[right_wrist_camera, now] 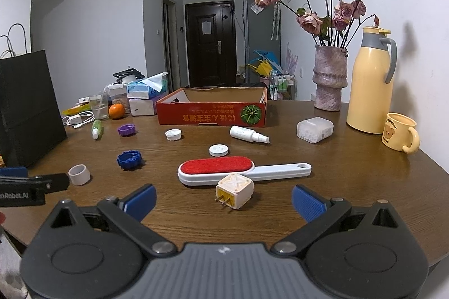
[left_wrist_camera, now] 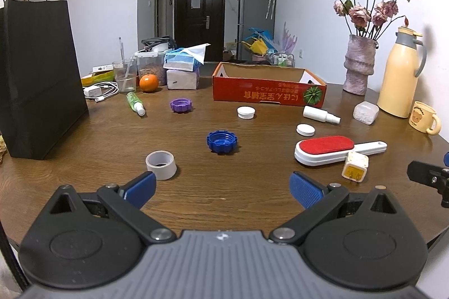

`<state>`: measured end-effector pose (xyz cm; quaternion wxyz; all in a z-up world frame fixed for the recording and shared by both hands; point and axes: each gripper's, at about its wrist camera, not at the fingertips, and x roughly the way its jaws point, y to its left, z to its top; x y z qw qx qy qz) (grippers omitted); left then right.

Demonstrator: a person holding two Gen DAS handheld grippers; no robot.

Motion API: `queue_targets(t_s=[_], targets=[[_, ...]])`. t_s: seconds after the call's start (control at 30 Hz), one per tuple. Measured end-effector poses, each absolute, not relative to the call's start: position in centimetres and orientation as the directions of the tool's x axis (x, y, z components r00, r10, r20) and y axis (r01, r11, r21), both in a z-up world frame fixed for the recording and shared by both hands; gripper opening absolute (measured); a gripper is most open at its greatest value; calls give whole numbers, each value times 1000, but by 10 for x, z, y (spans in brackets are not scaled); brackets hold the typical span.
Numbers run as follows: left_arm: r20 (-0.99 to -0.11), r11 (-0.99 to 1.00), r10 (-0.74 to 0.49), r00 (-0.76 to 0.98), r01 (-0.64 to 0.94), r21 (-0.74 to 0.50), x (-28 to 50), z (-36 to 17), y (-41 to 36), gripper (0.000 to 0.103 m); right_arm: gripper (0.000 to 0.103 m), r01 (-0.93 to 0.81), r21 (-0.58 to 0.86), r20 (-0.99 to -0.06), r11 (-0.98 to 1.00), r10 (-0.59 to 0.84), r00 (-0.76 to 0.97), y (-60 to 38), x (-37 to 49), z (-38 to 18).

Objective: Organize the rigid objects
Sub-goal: 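Move the left tool toward the grey tape roll while the right tool approaches the white plug cube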

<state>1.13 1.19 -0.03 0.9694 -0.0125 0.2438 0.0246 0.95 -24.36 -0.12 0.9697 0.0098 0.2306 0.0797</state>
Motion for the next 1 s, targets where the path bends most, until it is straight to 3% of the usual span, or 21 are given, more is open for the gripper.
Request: queue_targets(t_s=[1.0], targets=[[-582,984,149,799,-177,9,85,-42,66,103,103,-109,48,-550,993,118,827,-235,80,-30]])
